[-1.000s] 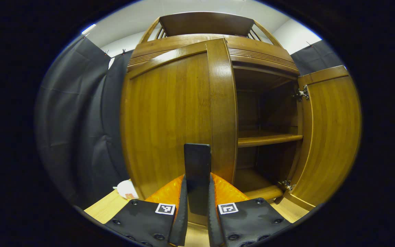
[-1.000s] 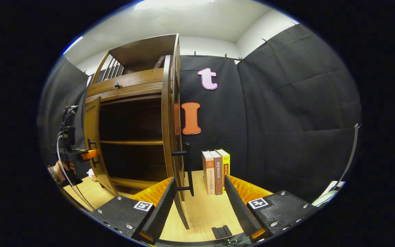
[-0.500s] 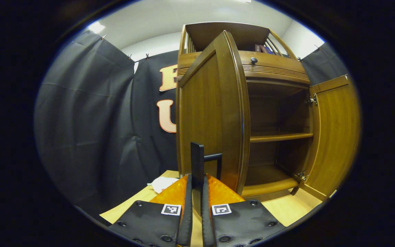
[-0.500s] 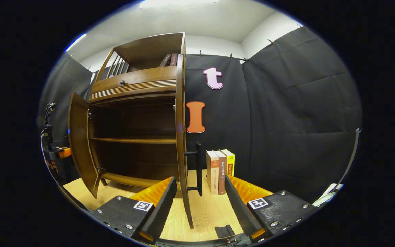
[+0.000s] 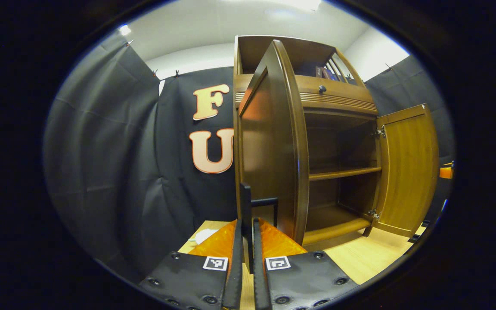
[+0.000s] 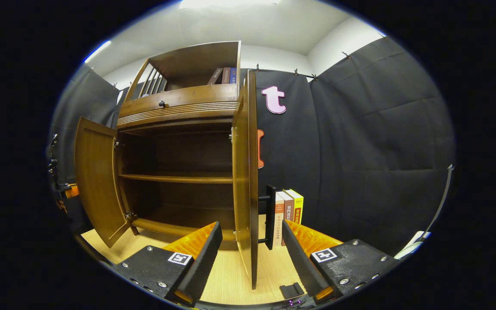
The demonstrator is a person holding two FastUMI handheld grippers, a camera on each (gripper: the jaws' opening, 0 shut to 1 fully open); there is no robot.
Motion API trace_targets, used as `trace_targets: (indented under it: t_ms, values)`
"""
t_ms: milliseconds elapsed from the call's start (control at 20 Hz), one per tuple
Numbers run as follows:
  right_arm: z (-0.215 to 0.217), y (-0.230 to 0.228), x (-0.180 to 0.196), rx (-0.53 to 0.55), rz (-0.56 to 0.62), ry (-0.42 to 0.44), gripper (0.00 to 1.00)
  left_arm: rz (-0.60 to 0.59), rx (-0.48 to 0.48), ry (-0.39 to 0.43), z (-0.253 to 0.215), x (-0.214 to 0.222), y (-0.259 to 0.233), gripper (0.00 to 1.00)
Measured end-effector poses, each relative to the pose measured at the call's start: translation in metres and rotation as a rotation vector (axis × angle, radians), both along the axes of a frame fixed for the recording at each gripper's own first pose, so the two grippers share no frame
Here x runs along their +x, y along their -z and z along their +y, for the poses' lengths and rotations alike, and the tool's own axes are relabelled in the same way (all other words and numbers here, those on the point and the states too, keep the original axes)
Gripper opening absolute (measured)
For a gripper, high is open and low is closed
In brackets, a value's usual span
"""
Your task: Open the right door of the double-door shoe cabinet with the right hand, and open the left door with the left hand.
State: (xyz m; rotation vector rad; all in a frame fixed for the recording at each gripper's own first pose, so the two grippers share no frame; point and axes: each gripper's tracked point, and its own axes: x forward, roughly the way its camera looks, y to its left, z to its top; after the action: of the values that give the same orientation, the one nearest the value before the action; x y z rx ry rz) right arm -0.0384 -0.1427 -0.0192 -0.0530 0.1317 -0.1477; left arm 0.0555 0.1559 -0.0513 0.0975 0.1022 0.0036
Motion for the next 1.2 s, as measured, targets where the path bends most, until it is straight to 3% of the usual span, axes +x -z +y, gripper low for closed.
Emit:
trace_targets:
  t_ms: [100,300,350,550,650,700,750,800,900,1000,1100,1200]
  values:
    - [0.004,0.000,-0.003,0.000,0.009,0.009,0.86,-0.013,-0.048,0.009,0.024,0.002,-0.001,0.13]
    - [0.008,-0.002,-0.010,-0.008,0.027,0.040,0.86,0.009,-0.085,0.125,0.044,0.003,0.000,0.11]
    - [0.008,-0.003,-0.010,-0.009,0.028,0.050,0.86,0.012,-0.087,0.151,0.051,0.004,0.000,0.02]
    - [0.013,-0.007,-0.015,-0.008,0.036,0.082,0.86,0.013,-0.126,0.246,0.077,0.009,-0.002,0.02]
    - [0.018,-0.010,-0.016,-0.021,0.034,0.089,0.86,0.011,-0.159,0.298,0.083,0.010,-0.002,0.05]
    - [0.019,-0.010,-0.016,-0.025,0.034,0.091,0.86,0.020,-0.181,0.317,0.085,0.008,0.001,0.20]
    - [0.020,-0.010,-0.016,-0.026,0.033,0.091,0.86,0.026,-0.196,0.324,0.085,0.007,0.002,0.22]
    - [0.021,-0.009,-0.016,-0.023,0.033,0.091,0.92,0.028,-0.201,0.317,0.085,0.006,0.003,0.22]
    - [0.023,-0.008,-0.015,-0.016,0.032,0.085,0.92,0.036,-0.186,0.289,0.090,-0.010,0.003,0.19]
    - [0.025,-0.005,-0.013,-0.014,0.031,0.074,0.92,0.055,-0.170,0.204,0.103,-0.028,0.008,0.25]
    - [0.025,-0.002,-0.010,-0.015,0.035,0.065,0.92,0.075,-0.153,0.098,0.111,-0.050,0.004,0.20]
    - [0.027,-0.001,-0.010,-0.023,0.036,0.052,0.92,0.028,-0.116,0.056,0.092,-0.073,-0.018,0.15]
